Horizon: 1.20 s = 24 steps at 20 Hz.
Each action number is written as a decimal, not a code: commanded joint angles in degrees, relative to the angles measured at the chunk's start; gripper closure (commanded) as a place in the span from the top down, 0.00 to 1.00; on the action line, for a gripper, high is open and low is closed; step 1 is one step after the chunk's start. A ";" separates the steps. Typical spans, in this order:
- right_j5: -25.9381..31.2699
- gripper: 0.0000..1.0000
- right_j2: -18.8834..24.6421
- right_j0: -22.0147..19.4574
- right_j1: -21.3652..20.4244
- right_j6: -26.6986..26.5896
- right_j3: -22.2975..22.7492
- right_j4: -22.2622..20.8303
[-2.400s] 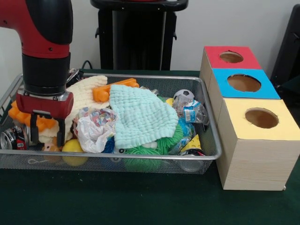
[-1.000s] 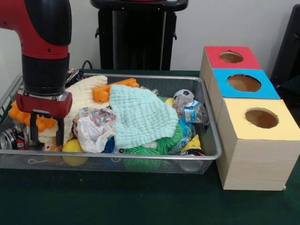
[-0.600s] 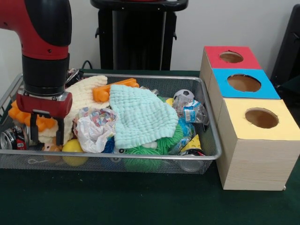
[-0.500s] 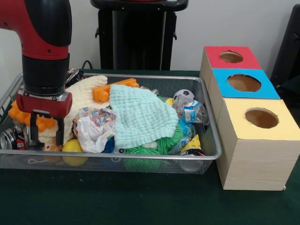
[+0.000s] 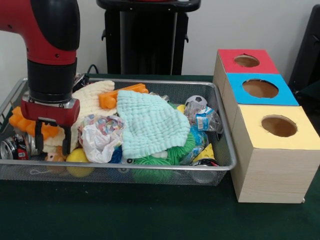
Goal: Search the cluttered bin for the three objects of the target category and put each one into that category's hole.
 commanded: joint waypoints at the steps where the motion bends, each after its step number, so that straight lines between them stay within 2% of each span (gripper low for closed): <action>1: -3.33 1.00 1.29 1.12 2.00 8.31 5.00 -0.37; 24: -7.38 1.00 0.90 0.25 6.38 6.92 3.45 -1.34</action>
